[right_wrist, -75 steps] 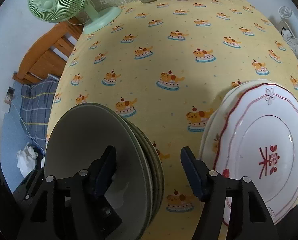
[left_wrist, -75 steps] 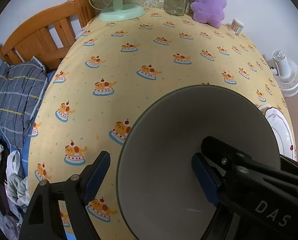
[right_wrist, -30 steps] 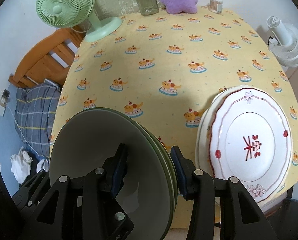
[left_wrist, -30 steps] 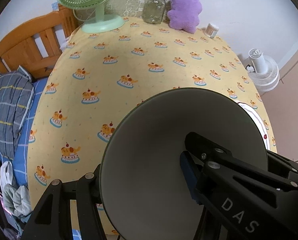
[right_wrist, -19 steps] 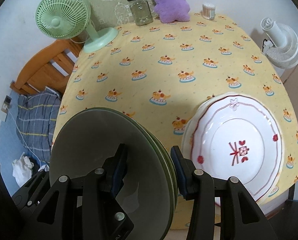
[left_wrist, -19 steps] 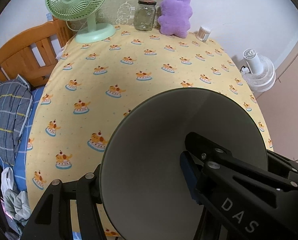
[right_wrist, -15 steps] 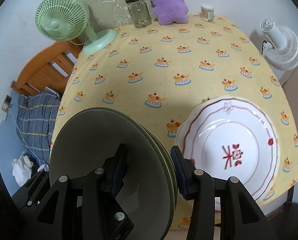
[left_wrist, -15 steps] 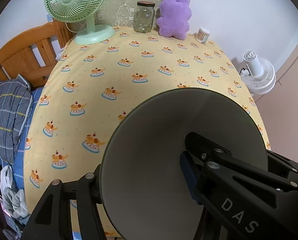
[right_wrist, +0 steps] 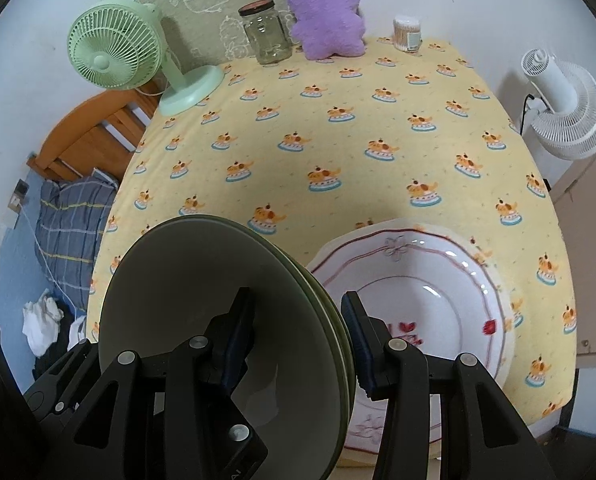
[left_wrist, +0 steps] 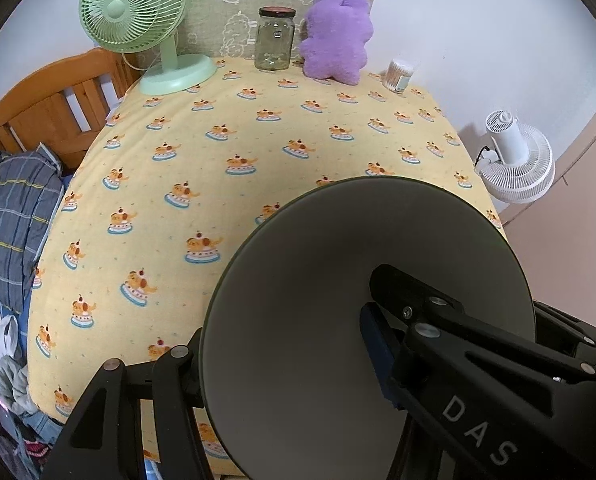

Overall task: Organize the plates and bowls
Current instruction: 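Lift the nested bowls with both grippers over the plate stack, then lower the nested bowls onto the red-rimmed plate and open both grippers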

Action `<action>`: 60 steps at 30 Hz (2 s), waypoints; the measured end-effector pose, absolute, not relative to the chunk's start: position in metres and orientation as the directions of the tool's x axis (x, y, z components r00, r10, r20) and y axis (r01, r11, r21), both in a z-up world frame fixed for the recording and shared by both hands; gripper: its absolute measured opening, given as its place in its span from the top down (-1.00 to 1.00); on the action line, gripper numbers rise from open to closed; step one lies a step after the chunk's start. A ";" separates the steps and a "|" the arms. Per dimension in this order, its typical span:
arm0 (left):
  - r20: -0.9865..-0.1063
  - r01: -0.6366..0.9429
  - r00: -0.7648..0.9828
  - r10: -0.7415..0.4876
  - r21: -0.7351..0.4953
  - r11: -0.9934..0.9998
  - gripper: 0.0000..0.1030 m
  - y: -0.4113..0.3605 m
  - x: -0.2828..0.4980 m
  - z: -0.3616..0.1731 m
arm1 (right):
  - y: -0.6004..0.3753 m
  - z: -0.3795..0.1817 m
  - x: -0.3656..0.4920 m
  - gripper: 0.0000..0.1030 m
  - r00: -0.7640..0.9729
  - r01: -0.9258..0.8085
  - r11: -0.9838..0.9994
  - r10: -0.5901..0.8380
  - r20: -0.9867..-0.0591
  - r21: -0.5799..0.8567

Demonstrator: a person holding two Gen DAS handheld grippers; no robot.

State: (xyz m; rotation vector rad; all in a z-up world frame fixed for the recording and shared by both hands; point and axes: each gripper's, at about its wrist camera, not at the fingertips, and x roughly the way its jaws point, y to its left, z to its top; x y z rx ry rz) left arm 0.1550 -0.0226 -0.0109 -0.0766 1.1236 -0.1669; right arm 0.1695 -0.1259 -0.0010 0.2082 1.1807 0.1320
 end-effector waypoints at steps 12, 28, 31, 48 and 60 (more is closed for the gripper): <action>-0.900 0.099 0.398 -0.180 -0.153 0.983 -0.20 -0.067 0.156 -0.017 | -0.173 -0.005 0.171 0.04 0.358 0.022 0.973 0.207 -0.911 0.229; -0.927 0.071 0.321 -0.193 -0.179 0.981 -0.20 -0.108 0.161 -0.042 | -0.217 -0.028 0.177 0.04 0.285 0.036 0.979 0.184 -0.941 0.202; -0.929 0.064 0.322 -0.182 -0.170 0.983 -0.20 -0.111 0.162 -0.044 | -0.220 -0.034 0.180 0.04 0.265 0.036 0.978 0.191 -0.945 0.208; -0.932 0.125 0.291 -0.216 -0.187 0.974 -0.35 -0.117 0.167 -0.048 | -0.228 -0.040 0.185 -0.14 0.272 0.059 0.975 0.192 -0.943 0.215; -0.906 0.179 0.370 -0.205 -0.147 0.973 -0.83 -0.099 0.146 -0.027 | -0.218 -0.025 0.163 -0.36 0.331 0.069 0.984 0.132 -0.934 0.163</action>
